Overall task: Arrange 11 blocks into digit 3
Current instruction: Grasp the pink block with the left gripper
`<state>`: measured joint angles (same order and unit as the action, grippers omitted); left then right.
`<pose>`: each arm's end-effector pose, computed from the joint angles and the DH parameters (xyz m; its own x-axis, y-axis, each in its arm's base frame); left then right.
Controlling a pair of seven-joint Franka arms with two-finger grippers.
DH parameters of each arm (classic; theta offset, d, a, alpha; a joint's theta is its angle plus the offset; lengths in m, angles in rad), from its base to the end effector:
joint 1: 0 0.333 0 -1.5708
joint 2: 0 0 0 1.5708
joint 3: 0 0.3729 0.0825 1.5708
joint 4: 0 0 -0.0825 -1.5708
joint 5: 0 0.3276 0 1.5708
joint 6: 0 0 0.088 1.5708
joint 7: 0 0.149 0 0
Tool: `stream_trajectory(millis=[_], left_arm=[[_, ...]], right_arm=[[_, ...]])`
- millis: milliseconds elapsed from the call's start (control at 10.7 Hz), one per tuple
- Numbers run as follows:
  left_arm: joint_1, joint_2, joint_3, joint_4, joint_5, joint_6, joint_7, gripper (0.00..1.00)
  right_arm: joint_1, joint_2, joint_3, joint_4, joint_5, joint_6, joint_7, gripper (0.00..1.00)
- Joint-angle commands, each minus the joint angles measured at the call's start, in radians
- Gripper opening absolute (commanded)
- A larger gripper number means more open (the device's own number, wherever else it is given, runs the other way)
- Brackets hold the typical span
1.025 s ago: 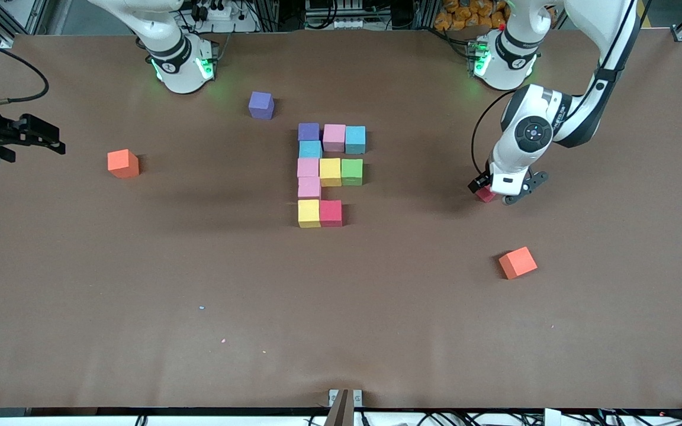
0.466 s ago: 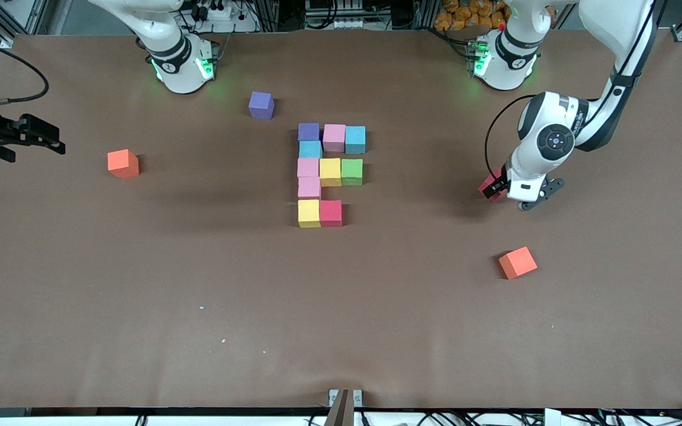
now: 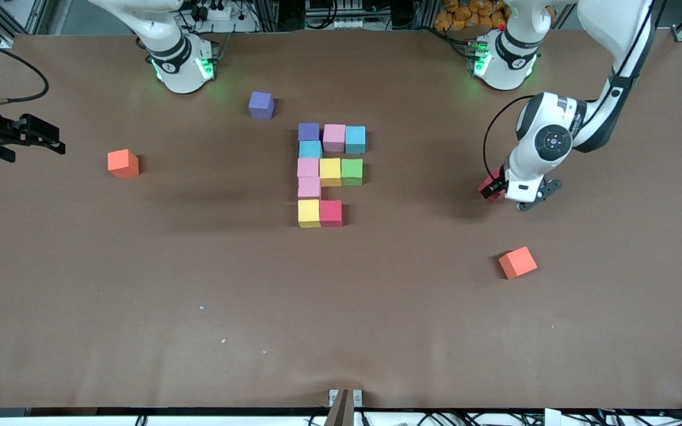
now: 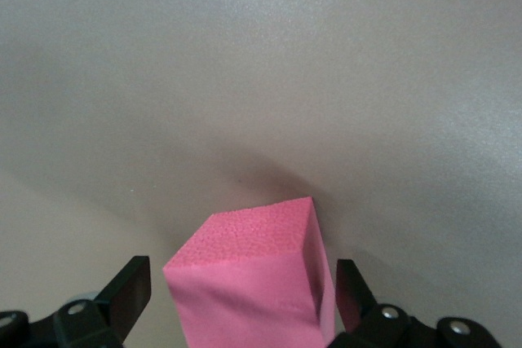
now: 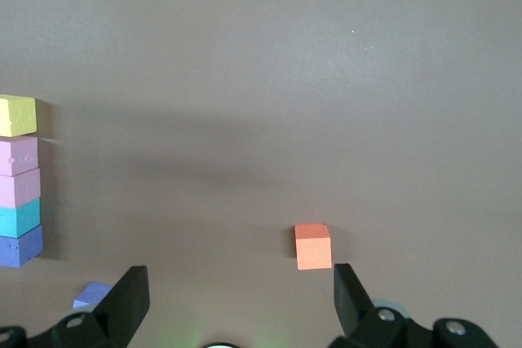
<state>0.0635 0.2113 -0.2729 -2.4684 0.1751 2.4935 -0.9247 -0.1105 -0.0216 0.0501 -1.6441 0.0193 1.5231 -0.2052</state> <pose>0.4293 -0.0891 0.2645 0.8366 0.5408 -0.0870 0.5251 -0.8371 -0.1536 0.4780 -0.0256 0.6161 0.9850 0.1453 -0.0935 0.1423 -0.9891 -0.0380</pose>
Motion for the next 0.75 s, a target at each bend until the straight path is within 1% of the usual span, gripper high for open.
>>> stream_trajectory(millis=[0, 93, 186, 280, 373, 559, 653], left_arm=[[-0.002, 0.006, -0.003, 0.006, 0.024, 0.008, -0.011, 1.00], [-0.002, 0.013, -0.003, 0.006, 0.024, 0.008, -0.009, 0.90], [-0.004, 0.013, -0.003, 0.006, 0.024, 0.008, -0.009, 0.70], [-0.004, 0.013, -0.005, 0.009, 0.024, 0.008, -0.002, 0.32], [-0.005, 0.013, -0.005, 0.015, 0.024, 0.005, -0.005, 0.00], [-0.014, 0.014, -0.008, 0.067, 0.009, -0.008, -0.022, 0.00], [-0.039, 0.026, -0.008, 0.110, 0.001, -0.036, -0.076, 0.00]], right_arm=[[-0.014, -0.017, 0.008, -0.014, 0.014, 0.000, 0.001, 1.00], [-0.014, -0.017, 0.008, -0.016, 0.016, 0.000, 0.001, 1.00], [-0.012, -0.017, 0.008, -0.014, 0.016, 0.000, 0.001, 1.00], [-0.014, -0.017, 0.008, -0.014, 0.016, 0.000, 0.001, 1.00], [-0.014, -0.017, 0.008, -0.016, 0.016, 0.000, 0.001, 1.00], [-0.014, -0.017, 0.008, -0.014, 0.016, 0.000, 0.001, 1.00], [-0.012, -0.015, 0.008, -0.014, 0.016, 0.000, 0.001, 1.00]])
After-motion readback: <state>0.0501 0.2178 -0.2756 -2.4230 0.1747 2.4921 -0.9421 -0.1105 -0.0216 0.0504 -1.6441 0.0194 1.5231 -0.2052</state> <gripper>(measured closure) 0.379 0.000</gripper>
